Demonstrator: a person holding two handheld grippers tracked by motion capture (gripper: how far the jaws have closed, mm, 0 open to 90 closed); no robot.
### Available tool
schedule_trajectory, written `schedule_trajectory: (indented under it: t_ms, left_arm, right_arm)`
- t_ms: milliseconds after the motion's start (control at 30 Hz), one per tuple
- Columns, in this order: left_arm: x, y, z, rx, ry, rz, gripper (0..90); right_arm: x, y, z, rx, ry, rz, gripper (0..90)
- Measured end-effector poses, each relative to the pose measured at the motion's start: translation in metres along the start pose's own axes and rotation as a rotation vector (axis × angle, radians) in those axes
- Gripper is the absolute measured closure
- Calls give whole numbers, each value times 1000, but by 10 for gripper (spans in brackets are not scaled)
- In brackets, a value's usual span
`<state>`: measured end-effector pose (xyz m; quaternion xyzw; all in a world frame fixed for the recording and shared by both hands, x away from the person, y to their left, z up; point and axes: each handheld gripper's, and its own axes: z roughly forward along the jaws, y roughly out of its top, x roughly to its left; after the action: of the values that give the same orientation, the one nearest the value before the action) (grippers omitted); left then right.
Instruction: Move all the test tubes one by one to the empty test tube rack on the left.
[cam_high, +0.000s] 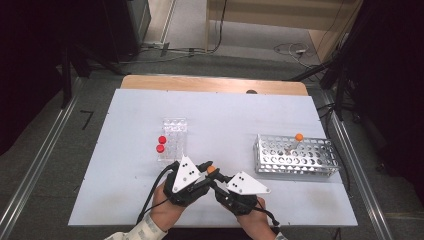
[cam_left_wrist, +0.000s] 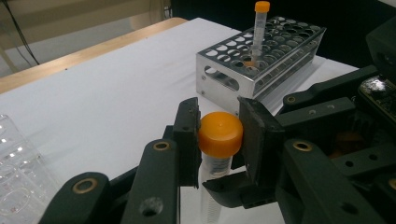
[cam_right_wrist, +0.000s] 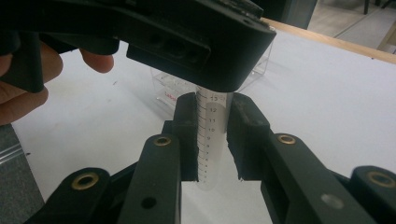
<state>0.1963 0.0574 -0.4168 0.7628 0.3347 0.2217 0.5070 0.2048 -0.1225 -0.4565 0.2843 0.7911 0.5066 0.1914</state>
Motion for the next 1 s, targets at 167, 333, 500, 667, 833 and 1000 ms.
schedule_trajectory:
  t_ms: [167, 333, 500, 667, 833, 1000]
  left_arm:
    - [4, 2, -3, -13, -1, -18, 701]
    - [11, 6, -9, -32, 3, -47, 701]
    - [19, 10, -15, -33, 18, -60, 701]
    - [30, 13, -30, -26, 56, -84, 702]
    - [45, 17, -48, -36, 98, -108, 702]
    - [53, 20, -60, -47, 125, -115, 702]
  right_arm:
    - [0, 1, 0, 2, 18, 2, 531]
    - [-3, 3, -2, 15, 24, 6, 391]
    - [-6, 3, -5, 25, 22, 4, 337]
    - [-10, 2, -8, 31, 11, 16, 330]
    - [-14, 1, -13, 30, 4, 26, 331]
    - [-16, 1, -14, 29, -3, 29, 332]
